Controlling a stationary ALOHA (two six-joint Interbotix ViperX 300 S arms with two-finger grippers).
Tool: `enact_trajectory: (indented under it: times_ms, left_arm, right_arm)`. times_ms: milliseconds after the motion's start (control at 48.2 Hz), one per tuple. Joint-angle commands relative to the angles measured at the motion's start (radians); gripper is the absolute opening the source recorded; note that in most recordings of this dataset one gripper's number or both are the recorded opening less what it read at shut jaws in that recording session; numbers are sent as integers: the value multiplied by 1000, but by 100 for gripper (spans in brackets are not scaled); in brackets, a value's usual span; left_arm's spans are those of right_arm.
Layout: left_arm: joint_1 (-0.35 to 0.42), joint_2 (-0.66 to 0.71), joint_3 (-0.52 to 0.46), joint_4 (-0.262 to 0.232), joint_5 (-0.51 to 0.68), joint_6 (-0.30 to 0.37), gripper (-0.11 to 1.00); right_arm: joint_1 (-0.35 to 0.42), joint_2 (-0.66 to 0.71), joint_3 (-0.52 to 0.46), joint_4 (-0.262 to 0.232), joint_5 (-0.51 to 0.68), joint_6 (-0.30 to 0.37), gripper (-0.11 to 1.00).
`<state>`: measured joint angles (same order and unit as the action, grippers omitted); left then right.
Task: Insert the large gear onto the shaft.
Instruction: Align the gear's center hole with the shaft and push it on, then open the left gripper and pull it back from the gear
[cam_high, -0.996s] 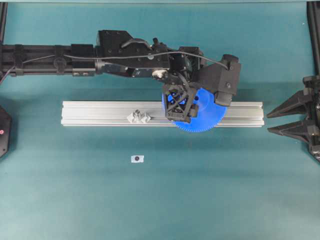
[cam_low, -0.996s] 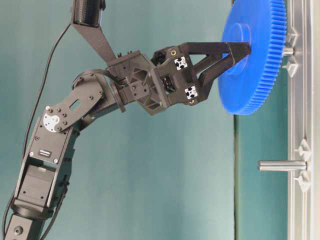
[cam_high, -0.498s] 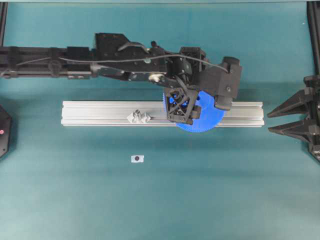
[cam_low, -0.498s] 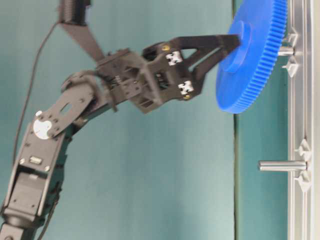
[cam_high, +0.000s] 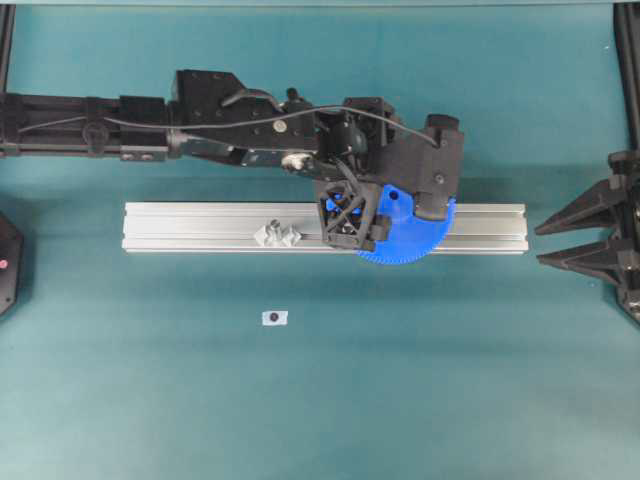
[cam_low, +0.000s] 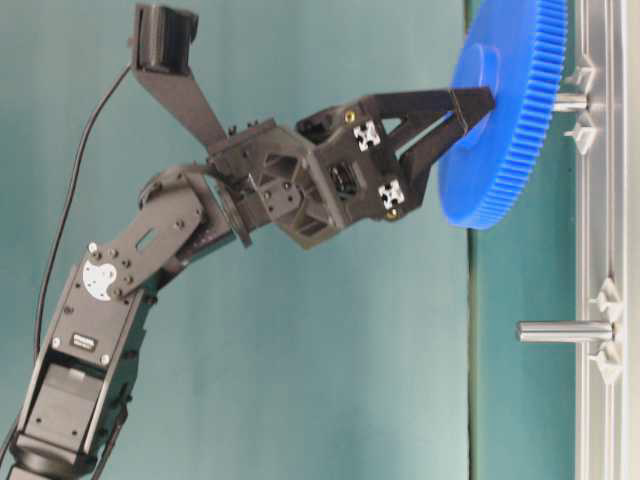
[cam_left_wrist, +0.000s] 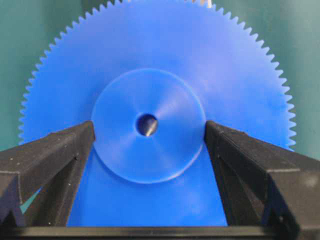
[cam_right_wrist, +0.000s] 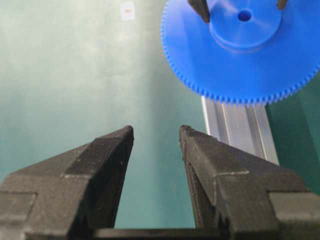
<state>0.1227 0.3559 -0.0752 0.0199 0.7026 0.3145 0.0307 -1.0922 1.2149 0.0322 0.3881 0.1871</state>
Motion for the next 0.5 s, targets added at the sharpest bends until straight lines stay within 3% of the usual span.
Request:
enact_trajectory:
  times_ms: [0, 477]
  left_arm:
    - [-3, -43, 2, 2, -5, -2, 90]
    - [-6, -43, -18, 2, -20, 3, 90]
  right_arm:
    - [-2, 6, -12, 0, -9, 9, 50]
    - [-2, 5, -14, -2, -11, 9, 50]
